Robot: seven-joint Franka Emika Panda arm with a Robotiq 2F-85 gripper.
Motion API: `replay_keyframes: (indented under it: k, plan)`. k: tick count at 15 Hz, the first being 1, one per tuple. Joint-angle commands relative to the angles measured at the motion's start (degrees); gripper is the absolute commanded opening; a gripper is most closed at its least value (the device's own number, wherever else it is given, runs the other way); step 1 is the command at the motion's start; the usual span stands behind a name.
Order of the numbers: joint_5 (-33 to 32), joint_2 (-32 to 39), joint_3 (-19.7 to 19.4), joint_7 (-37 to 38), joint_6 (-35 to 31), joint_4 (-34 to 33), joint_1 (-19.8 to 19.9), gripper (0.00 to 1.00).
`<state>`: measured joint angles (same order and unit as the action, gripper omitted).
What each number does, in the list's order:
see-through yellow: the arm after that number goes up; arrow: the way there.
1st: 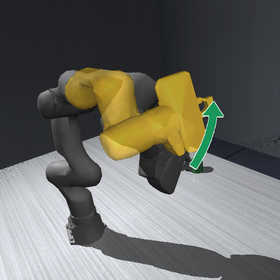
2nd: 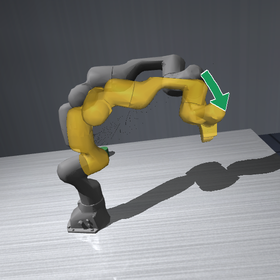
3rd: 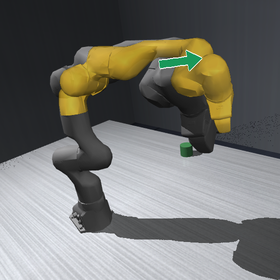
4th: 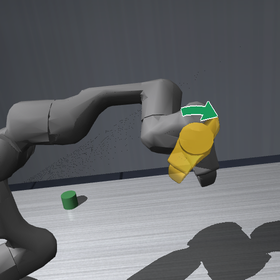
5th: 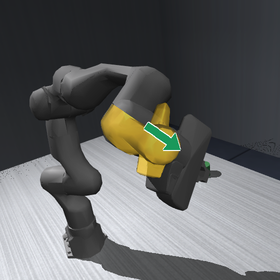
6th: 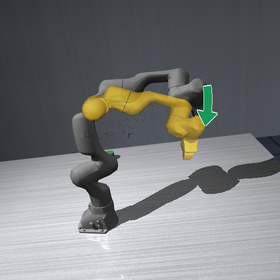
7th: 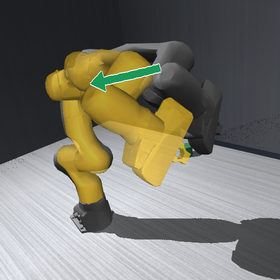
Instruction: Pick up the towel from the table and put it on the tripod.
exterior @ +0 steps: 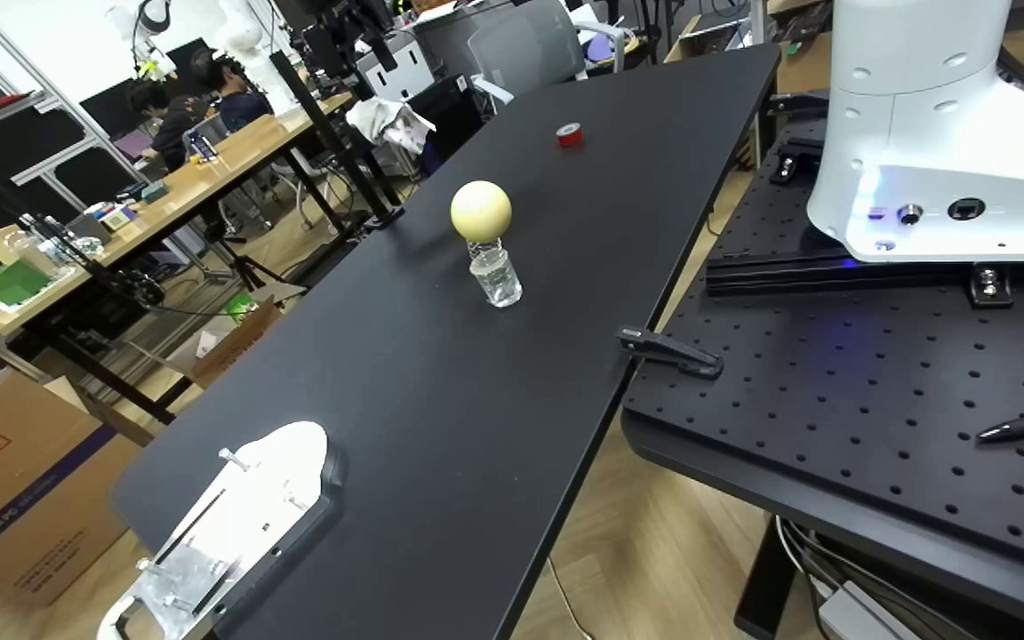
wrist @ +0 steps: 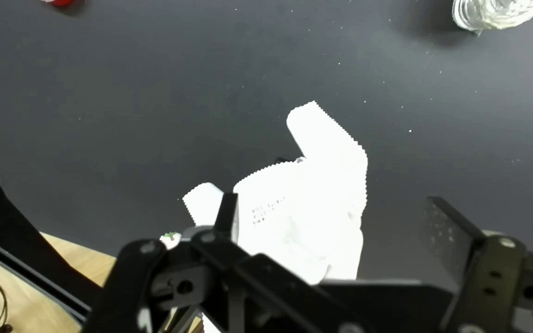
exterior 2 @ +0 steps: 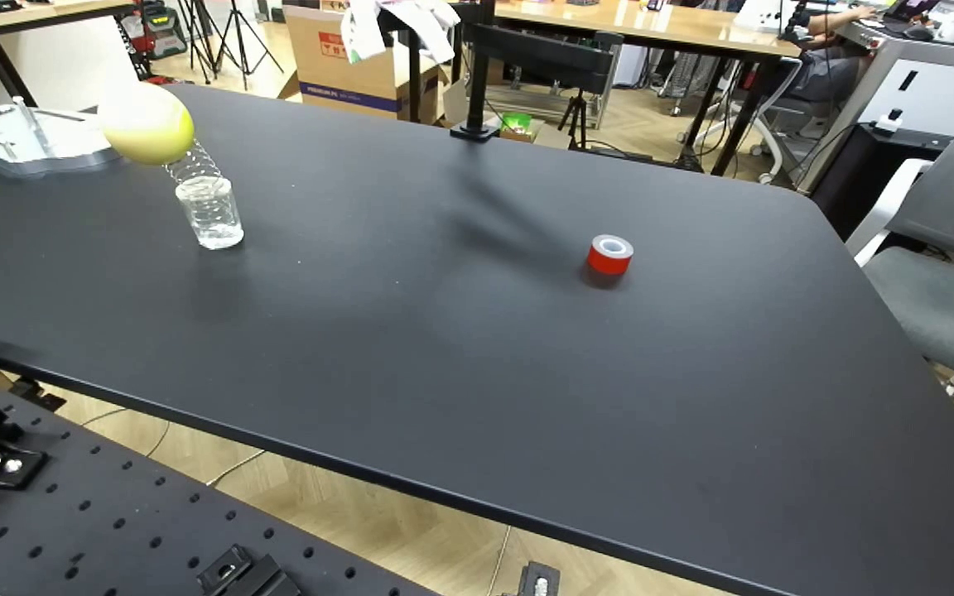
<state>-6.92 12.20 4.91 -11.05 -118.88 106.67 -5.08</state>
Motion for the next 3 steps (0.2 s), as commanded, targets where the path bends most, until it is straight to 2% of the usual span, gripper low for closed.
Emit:
replay_keyframes:
  k: [1,3]
  plan:
    - [0.0,-0.7,0.1,0.8,-0.6,0.4,0.0,1.00]
    - [0.1,-1.1,0.1,0.7,-0.7,0.7,0.0,1.00]
